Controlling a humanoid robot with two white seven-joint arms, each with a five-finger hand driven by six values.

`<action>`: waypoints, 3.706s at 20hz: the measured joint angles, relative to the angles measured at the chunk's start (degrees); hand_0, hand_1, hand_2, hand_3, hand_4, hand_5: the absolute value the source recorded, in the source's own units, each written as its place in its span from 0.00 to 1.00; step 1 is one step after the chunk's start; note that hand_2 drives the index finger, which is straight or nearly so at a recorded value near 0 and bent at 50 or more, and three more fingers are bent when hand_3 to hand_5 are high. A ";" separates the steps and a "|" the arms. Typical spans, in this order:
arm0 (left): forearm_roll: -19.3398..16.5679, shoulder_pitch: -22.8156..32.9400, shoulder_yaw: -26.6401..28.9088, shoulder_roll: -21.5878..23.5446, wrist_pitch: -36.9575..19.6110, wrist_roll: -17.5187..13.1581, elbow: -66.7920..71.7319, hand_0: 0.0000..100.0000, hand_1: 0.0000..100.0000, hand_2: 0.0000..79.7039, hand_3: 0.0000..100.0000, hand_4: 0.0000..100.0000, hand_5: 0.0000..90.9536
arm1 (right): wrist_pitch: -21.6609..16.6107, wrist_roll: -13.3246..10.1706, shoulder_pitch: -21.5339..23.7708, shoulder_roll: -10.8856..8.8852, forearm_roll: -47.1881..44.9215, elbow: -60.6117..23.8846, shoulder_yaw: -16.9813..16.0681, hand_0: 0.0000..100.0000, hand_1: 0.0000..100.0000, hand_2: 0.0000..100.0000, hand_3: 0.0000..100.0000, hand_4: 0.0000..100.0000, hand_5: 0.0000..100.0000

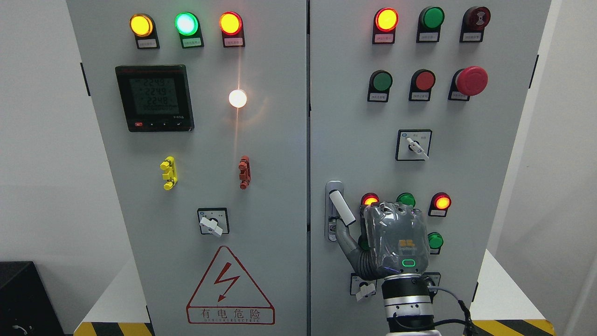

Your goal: Release door handle

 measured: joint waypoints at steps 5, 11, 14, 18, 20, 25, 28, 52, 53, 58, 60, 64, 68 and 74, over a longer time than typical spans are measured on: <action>0.00 0.00 0.00 0.00 0.00 0.00 0.00 0.12 0.56 0.00 0.00 0.00 0.00 | 0.00 0.18 0.03 0.01 0.00 -0.05 -0.18 0.53 0.43 0.94 1.00 0.99 1.00; 0.00 0.00 0.00 0.00 0.00 0.00 0.00 0.12 0.56 0.00 0.00 0.00 0.00 | -0.05 0.20 0.03 0.01 0.01 -0.11 -0.38 0.54 0.43 0.94 1.00 0.99 1.00; 0.00 0.00 0.00 0.00 0.00 0.00 0.00 0.12 0.56 0.00 0.00 0.00 0.00 | -0.05 0.20 0.03 0.02 0.00 -0.17 -0.45 0.54 0.43 0.94 1.00 0.99 1.00; 0.00 0.00 0.00 0.00 0.00 0.00 0.00 0.12 0.56 0.00 0.00 0.00 0.00 | -0.05 0.22 0.01 0.02 0.00 -0.28 -0.69 0.54 0.42 0.94 1.00 0.99 1.00; -0.01 0.00 0.00 0.00 0.00 0.00 0.00 0.12 0.56 0.00 0.00 0.00 0.00 | -0.05 0.23 0.00 0.02 -0.02 -0.33 -0.80 0.54 0.42 0.94 1.00 0.99 1.00; -0.01 0.00 0.00 0.00 0.00 0.00 0.00 0.12 0.56 0.00 0.00 0.00 0.00 | -0.05 0.23 -0.02 0.03 -0.05 -0.42 -1.01 0.54 0.42 0.93 1.00 0.99 1.00; -0.02 0.00 0.00 0.00 0.00 0.00 0.00 0.12 0.56 0.00 0.00 0.00 0.00 | -0.05 0.36 -0.03 0.04 -0.07 -0.46 -1.09 0.55 0.42 0.93 1.00 0.99 1.00; 0.00 0.00 0.00 0.00 0.00 0.00 0.00 0.12 0.56 0.00 0.00 0.00 0.00 | -0.08 0.07 0.03 0.05 -0.33 -0.86 -1.42 0.57 0.40 0.93 1.00 0.99 1.00; 0.00 0.00 0.00 0.00 0.00 0.00 0.00 0.12 0.56 0.00 0.00 0.00 0.00 | -0.08 0.07 0.03 0.05 -0.33 -0.87 -1.44 0.57 0.40 0.93 1.00 0.99 1.00; -0.01 0.00 0.00 0.00 0.00 0.00 0.00 0.12 0.56 0.00 0.00 0.00 0.00 | -0.08 0.07 0.03 0.06 -0.34 -0.90 -1.47 0.57 0.40 0.93 1.00 0.99 1.00; -0.01 0.00 0.00 0.00 0.00 0.00 0.00 0.12 0.56 0.00 0.00 0.00 0.00 | -0.08 0.07 0.03 0.07 -0.34 -0.91 -1.48 0.57 0.39 0.93 1.00 0.99 1.00; -0.01 0.00 0.00 0.00 0.00 0.00 0.00 0.12 0.56 0.00 0.00 0.00 0.00 | -0.09 0.06 0.03 0.08 -0.38 -0.94 -1.63 0.57 0.39 0.93 1.00 0.99 1.00; 0.00 0.00 0.00 0.00 0.00 0.00 0.00 0.12 0.56 0.00 0.00 0.00 0.00 | -0.09 0.05 0.01 0.08 -0.41 -0.98 -1.89 0.57 0.39 0.93 1.00 0.99 1.00; 0.00 0.00 0.00 0.00 0.00 0.00 0.00 0.12 0.56 0.00 0.00 0.00 0.00 | -0.09 0.02 -0.05 0.08 -0.42 -1.01 -2.15 0.57 0.39 0.93 1.00 0.99 1.00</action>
